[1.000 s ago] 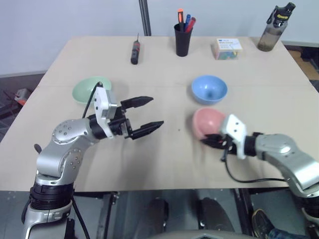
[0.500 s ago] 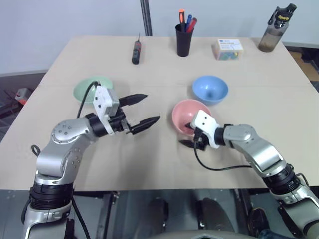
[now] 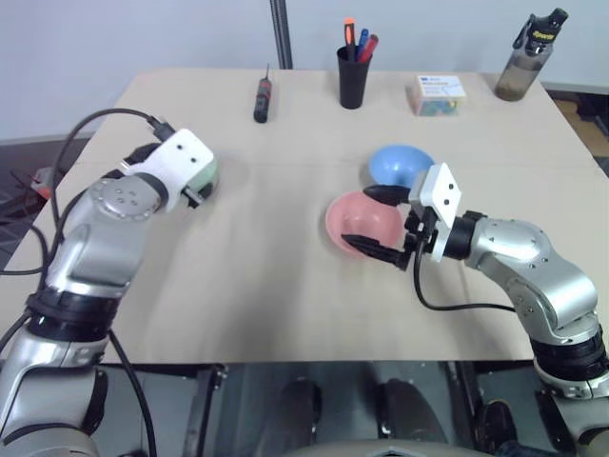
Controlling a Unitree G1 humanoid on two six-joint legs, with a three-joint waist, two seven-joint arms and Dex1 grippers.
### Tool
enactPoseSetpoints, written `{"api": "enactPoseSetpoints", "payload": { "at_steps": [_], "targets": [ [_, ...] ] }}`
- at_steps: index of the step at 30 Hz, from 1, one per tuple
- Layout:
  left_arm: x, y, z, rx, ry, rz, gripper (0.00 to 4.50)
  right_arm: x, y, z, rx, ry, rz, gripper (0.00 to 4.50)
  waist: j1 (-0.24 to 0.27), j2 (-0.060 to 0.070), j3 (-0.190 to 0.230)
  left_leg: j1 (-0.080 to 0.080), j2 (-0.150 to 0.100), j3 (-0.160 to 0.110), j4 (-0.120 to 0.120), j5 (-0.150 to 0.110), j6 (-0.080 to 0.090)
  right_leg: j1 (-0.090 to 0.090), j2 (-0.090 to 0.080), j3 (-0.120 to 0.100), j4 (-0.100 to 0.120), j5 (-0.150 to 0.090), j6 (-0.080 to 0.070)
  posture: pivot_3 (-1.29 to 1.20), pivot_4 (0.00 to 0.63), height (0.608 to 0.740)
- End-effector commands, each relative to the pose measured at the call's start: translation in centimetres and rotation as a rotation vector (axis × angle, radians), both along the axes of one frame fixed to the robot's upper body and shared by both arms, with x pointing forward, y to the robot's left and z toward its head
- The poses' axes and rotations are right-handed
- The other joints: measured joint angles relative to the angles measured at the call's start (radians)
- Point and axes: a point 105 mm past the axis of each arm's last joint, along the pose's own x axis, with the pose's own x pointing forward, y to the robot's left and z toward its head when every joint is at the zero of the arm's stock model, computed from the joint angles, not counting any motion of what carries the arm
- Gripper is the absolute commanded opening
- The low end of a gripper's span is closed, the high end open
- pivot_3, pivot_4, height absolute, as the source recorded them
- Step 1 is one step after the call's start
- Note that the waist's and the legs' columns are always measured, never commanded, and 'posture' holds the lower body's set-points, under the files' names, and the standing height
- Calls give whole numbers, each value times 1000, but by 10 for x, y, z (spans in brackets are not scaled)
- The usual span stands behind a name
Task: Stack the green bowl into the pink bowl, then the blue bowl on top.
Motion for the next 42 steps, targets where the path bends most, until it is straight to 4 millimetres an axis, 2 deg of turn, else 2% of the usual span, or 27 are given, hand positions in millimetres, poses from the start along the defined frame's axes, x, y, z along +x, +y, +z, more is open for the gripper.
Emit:
{"api": "enactPoseSetpoints", "payload": {
  "at_steps": [1,2,3,7,10,11,12,13,19,20,22,26,28,32,37,38,39,42],
  "targets": [
    [8,9,-6,62,35,46,4500,-1,1,18,39,-88,7,4411,-1,0,0,0,0,0,0,0,0,-1,0,0,0,0,0,0,150,740],
    [11,10,-8,70,36,57,3983,-2,1,21,48,-101,8,4500,-1,0,0,-1,0,0,0,0,0,-2,0,0,0,0,0,0,150,740],
    [14,10,-9,75,42,60,3759,-2,1,24,60,-106,11,4500,1,-1,0,-2,0,1,0,0,0,-3,0,1,1,0,0,0,150,740],
    [22,12,-10,90,35,71,2191,-5,-1,30,80,-138,12,4500,5,-1,0,-5,0,0,1,0,0,-5,0,0,1,0,0,0,150,740],
    [26,9,-9,80,30,59,791,-7,-3,31,83,-149,4,4500,4,-1,0,-7,0,0,2,0,0,-6,-1,0,1,0,0,0,150,740],
    [27,6,-8,73,30,47,563,-6,-3,31,83,-151,-1,4500,3,-1,0,-8,0,0,2,0,0,-8,-1,0,1,0,0,0,150,740],
    [27,3,-7,64,29,27,105,-6,-4,31,83,-152,-5,4500,3,-1,0,-10,0,0,3,0,-1,-10,-1,0,2,0,0,0,150,740],
    [26,-3,-6,49,35,-1,20,-6,-5,31,82,-153,-12,4500,2,-1,0,-13,0,0,4,1,-1,-13,-1,0,4,0,0,0,150,740],
    [5,-54,5,-52,77,-299,20,-4,-19,28,75,-149,-66,4500,3,-1,0,-16,0,-1,5,1,-1,-16,-2,0,9,0,0,0,150,740],
    [-8,-83,17,-87,69,-462,20,-4,-30,26,66,-146,-104,4500,3,-1,0,-16,0,-1,5,1,-1,-16,-2,0,9,0,0,0,150,740],
    [-31,-120,33,-117,50,-693,20,-4,-47,21,49,-143,-162,4500,10,-1,0,-17,1,-2,5,1,-1,-16,-3,-1,9,0,0,0,150,740],
    [-60,-167,40,-163,10,-1031,20,-10,-75,19,44,-145,-263,4500,8,-1,0,-16,0,-1,5,1,-1,-15,-5,-1,4,0,0,0,150,740],
    [-70,-185,36,-185,28,-1159,20,-17,-92,15,33,-135,-324,4500,0,0,0,-13,1,1,5,1,-1,-14,-4,1,6,0,0,0,150,740],
    [-78,-198,24,-149,119,-1307,20,-29,-111,11,-2,-129,-404,4500,6,0,-1,-13,0,1,7,1,-1,-14,-2,1,9,0,0,0,150,740],
    [-78,-211,20,-165,94,-1402,1592,-31,-110,10,-4,-129,-418,4500,1,0,-1,-11,0,2,7,1,-1,-13,-2,3,10,0,0,0,150,740],
    [-75,-212,22,-174,60,-1402,2132,-29,-108,9,-3,-126,-410,4500,1,0,-1,-11,0,2,7,1,-1,-13,-1,2,10,0,0,0,150,740],
    [-72,-212,26,-191,22,-1399,2442,-27,-106,8,-8,-127,-403,4500,1,0,-1,-11,0,2,7,1,-1,-13,-1,2,10,0,0,0,150,740],
    [-66,-202,40,-268,-87,-1361,2442,-13,-104,-2,-87,-140,-394,4500,-1,0,-1,-11,0,2,7,1,-1,-12,-1,3,10,0,0,0,150,740]
  ]
}}
